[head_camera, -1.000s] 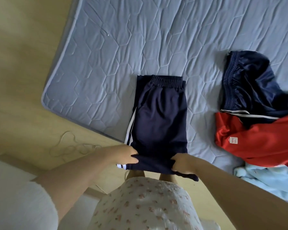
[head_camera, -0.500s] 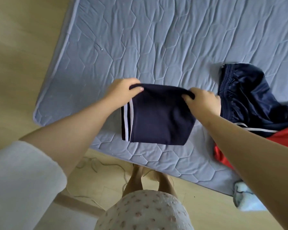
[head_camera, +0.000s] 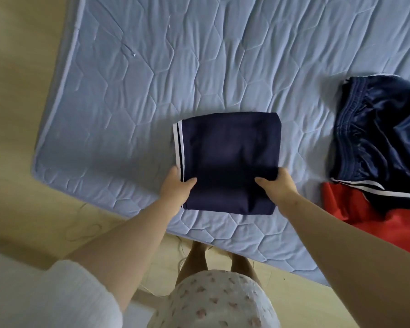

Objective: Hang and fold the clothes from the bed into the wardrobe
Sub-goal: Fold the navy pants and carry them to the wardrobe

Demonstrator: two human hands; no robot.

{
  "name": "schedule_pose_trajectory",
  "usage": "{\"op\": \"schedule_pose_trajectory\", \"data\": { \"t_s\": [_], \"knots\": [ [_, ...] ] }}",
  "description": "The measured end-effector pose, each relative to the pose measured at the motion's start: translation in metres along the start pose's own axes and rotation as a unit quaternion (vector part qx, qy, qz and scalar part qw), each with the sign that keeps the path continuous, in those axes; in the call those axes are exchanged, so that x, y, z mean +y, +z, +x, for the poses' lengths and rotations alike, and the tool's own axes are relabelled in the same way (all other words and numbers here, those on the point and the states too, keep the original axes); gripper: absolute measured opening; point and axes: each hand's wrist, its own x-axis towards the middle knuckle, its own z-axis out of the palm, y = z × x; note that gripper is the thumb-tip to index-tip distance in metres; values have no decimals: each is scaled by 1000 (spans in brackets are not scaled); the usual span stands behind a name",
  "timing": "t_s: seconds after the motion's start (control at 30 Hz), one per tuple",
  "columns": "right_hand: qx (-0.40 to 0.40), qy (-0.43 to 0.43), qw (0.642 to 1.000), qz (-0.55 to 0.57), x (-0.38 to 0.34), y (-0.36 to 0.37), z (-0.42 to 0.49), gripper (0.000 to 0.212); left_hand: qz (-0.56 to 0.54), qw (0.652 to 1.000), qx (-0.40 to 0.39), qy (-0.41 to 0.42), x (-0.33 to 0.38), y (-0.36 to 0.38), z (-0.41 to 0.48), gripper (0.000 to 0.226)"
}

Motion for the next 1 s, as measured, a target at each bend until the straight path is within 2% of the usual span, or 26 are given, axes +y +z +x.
{"op": "schedule_pose_trajectory", "data": {
  "t_s": [0.1,0.17,0.2,0.27,0.33,0.37,0.5,0.57,0.63,0.77,1.0],
  "knots": [
    [34,2,999,12,5,0,0,28,44,989,61,130,3,0,-1,17],
    [31,26,999,36,13,-2,-1,28,88,981,56,163,1,1,0,20],
    [19,40,998,32,17,-2,-1,31,116,981,50,151,-2,1,2,27],
    [0,56,998,12,23,0,3,43,138,984,59,95,-6,2,9,58],
    [9,55,998,31,22,1,9,58,101,990,74,61,-3,6,18,83],
    [9,52,996,67,20,2,13,61,72,994,66,57,0,8,22,87],
    [-24,77,971,223,7,12,27,47,-52,999,-5,-7,4,15,39,71],
    [-43,81,964,250,4,17,34,52,-74,995,-56,-26,2,15,46,67],
    [-47,74,967,237,6,22,40,59,-83,993,-86,-19,-1,15,53,68],
    [-37,75,976,200,6,22,41,43,-70,992,-94,-51,2,12,53,66],
    [6,54,983,174,-12,7,3,33,-129,987,-91,-27,17,-17,20,31]
  ]
}}
